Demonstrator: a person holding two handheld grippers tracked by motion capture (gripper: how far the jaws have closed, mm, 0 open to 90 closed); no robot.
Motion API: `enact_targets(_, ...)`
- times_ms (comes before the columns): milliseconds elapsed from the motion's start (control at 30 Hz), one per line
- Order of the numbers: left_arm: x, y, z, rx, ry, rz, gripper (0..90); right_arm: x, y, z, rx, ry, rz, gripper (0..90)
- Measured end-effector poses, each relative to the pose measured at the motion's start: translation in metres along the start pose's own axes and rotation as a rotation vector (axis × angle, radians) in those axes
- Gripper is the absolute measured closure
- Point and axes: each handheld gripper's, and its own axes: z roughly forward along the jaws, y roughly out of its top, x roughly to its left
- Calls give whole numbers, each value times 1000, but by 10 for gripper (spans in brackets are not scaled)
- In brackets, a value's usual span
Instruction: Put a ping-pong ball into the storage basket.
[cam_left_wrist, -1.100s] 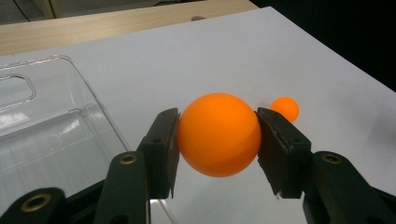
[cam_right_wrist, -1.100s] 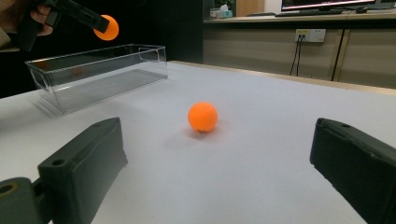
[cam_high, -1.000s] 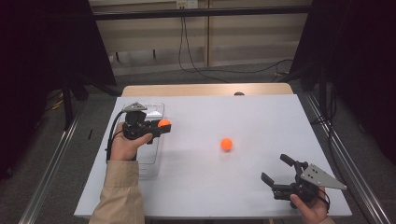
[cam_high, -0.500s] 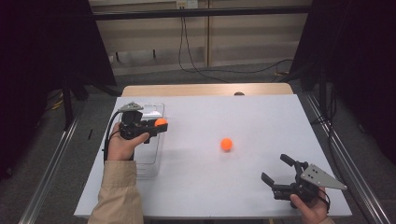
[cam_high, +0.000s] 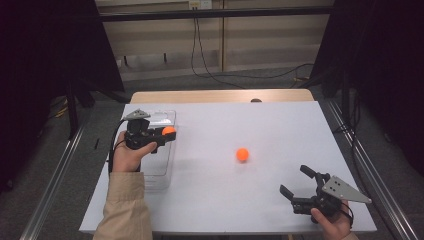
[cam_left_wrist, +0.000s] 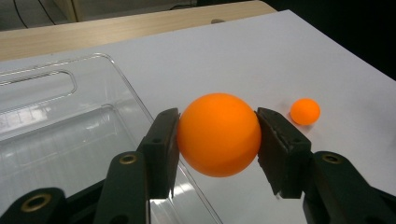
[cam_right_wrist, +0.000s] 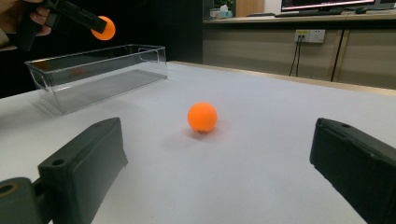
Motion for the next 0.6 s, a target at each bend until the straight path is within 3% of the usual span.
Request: enact_targets(600, 9, -3, -4, -4, 37, -13, 510, 0, 0, 0, 2, -1, -1, 26)
